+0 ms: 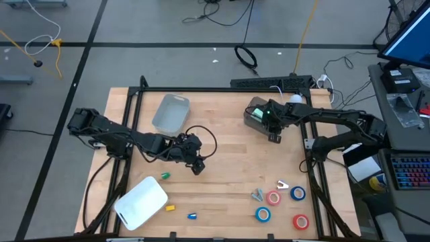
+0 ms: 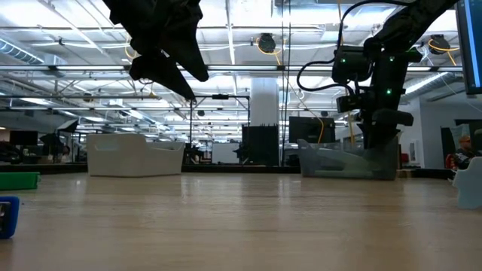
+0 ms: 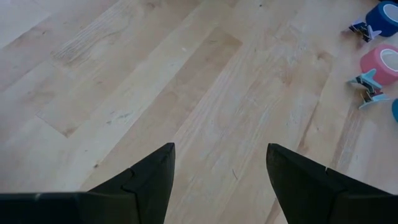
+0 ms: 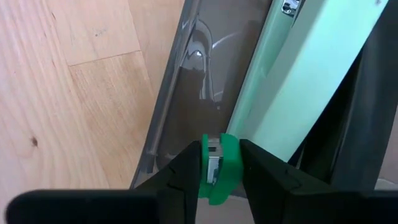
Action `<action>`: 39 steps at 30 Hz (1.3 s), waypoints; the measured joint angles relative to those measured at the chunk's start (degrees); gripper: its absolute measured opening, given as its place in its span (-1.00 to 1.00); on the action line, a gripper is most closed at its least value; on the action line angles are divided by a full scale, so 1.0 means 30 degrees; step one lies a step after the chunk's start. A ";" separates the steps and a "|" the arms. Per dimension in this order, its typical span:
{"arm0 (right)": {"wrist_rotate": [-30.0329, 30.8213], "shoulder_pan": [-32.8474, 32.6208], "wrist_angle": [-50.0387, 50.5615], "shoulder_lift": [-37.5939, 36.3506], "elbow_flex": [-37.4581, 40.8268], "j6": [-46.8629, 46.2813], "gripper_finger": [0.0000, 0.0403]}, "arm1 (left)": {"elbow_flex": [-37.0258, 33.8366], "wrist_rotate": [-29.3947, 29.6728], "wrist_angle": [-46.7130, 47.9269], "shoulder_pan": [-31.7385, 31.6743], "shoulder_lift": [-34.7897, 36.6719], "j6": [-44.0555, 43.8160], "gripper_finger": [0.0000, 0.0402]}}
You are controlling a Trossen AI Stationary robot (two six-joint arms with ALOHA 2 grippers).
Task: Pick and place Stapler, Stapler remover, tape
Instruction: Put the bottom dark green stapler into the black bin, then put the dark green stapler into the black bin
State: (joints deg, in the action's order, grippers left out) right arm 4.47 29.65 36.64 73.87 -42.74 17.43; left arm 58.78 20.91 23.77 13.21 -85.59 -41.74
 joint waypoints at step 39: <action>-0.5582 -0.1411 -0.2850 -1.2861 0.0000 -0.6674 -0.28 | -0.0045 -0.7331 1.1190 -0.0326 0.0004 -0.1175 0.26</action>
State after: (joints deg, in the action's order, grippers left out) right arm -12.28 25.42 28.09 35.28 -42.74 -2.59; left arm 58.65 -1.09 57.34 12.24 -85.58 -45.26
